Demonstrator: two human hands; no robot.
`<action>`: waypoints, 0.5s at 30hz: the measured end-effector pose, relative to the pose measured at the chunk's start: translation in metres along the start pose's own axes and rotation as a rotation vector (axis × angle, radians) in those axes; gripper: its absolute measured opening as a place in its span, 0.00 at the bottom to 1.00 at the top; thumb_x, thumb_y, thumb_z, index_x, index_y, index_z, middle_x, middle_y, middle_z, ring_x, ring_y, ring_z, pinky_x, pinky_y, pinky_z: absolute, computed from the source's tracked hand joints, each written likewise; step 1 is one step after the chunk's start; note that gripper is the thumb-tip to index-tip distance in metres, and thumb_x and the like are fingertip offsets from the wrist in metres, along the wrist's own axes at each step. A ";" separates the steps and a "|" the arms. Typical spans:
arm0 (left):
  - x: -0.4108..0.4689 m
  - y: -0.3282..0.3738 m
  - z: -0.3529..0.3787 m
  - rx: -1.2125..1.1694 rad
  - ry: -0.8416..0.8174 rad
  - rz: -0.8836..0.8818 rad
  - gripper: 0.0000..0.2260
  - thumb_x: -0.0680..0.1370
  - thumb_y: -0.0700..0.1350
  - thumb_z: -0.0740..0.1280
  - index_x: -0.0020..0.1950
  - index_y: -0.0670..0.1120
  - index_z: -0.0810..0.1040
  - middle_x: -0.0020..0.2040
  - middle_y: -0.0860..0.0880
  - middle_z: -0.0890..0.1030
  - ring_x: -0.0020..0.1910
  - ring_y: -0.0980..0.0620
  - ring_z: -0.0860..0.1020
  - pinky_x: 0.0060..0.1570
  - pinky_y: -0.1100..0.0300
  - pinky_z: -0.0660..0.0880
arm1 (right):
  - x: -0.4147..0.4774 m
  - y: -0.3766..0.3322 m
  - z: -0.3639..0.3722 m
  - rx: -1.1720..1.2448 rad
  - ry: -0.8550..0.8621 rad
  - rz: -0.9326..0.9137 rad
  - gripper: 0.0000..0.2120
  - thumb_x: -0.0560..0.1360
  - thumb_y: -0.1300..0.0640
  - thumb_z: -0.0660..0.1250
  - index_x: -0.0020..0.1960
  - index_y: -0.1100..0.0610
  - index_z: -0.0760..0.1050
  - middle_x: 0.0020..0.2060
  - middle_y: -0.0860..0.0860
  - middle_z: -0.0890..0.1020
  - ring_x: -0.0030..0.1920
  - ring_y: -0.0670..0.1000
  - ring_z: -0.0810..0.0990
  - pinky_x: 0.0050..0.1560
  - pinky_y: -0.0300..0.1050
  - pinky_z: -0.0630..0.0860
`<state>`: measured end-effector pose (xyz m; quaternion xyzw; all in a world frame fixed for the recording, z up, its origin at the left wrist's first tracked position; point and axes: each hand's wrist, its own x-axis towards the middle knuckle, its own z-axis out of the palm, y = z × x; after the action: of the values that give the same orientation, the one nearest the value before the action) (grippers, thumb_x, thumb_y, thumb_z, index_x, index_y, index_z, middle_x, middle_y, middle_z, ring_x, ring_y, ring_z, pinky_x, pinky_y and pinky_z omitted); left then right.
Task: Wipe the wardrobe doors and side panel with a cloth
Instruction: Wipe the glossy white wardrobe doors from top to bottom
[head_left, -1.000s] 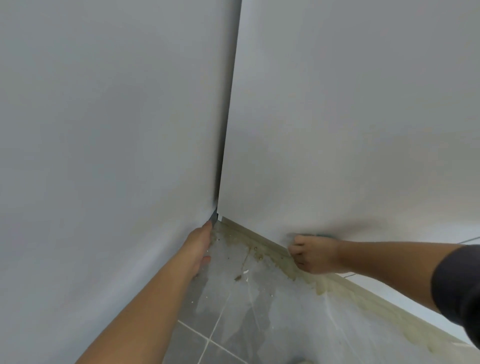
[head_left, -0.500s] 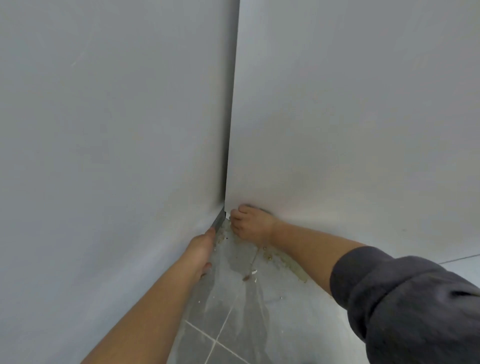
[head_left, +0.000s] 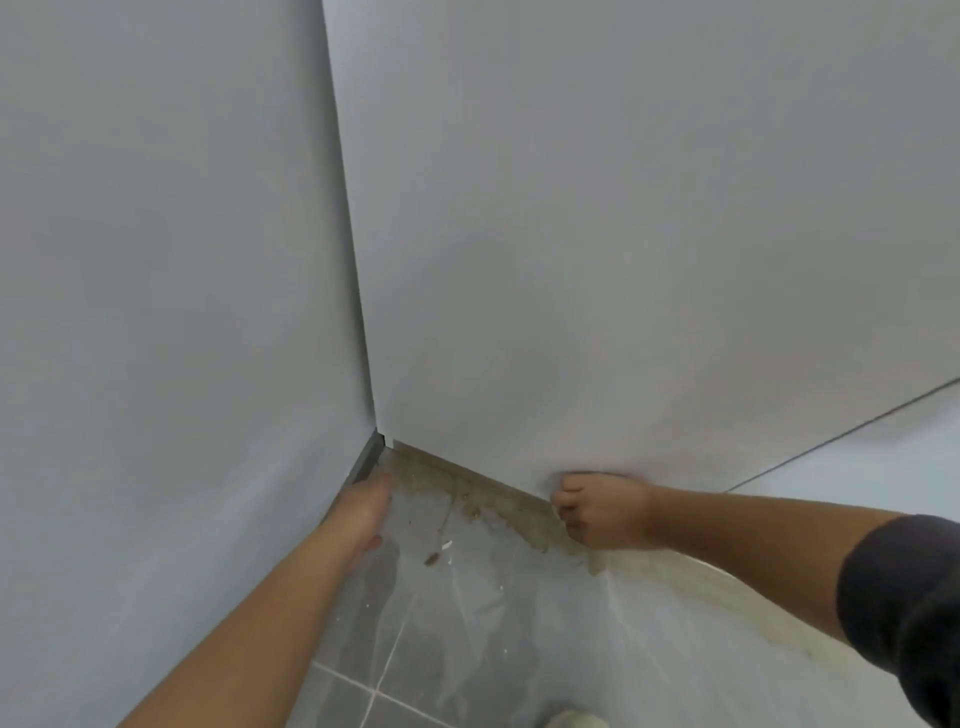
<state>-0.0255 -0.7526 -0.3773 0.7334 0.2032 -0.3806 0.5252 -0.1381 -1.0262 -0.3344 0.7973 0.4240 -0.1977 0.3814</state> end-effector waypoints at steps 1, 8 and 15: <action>-0.002 0.002 0.005 0.020 -0.006 0.007 0.21 0.81 0.54 0.58 0.71 0.44 0.69 0.67 0.45 0.72 0.64 0.46 0.71 0.54 0.54 0.70 | -0.018 0.000 0.001 -0.016 0.023 0.012 0.16 0.72 0.60 0.60 0.27 0.50 0.75 0.26 0.44 0.76 0.38 0.49 0.77 0.48 0.41 0.63; -0.021 0.014 0.030 0.050 -0.078 0.055 0.10 0.82 0.51 0.59 0.51 0.45 0.72 0.56 0.45 0.73 0.56 0.47 0.71 0.56 0.52 0.69 | -0.100 0.011 -0.019 -0.091 0.046 0.005 0.08 0.72 0.61 0.67 0.36 0.52 0.77 0.35 0.47 0.77 0.45 0.53 0.73 0.59 0.50 0.64; -0.044 0.021 0.048 0.077 -0.196 0.063 0.23 0.82 0.53 0.57 0.74 0.42 0.65 0.71 0.44 0.71 0.70 0.47 0.68 0.62 0.49 0.68 | -0.200 0.043 -0.081 -0.009 0.321 0.355 0.16 0.80 0.66 0.53 0.50 0.52 0.77 0.50 0.47 0.79 0.49 0.54 0.77 0.58 0.50 0.62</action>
<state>-0.0548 -0.8006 -0.3381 0.7184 0.1131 -0.4414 0.5256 -0.2155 -1.0836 -0.1372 0.8789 0.3331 0.0037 0.3414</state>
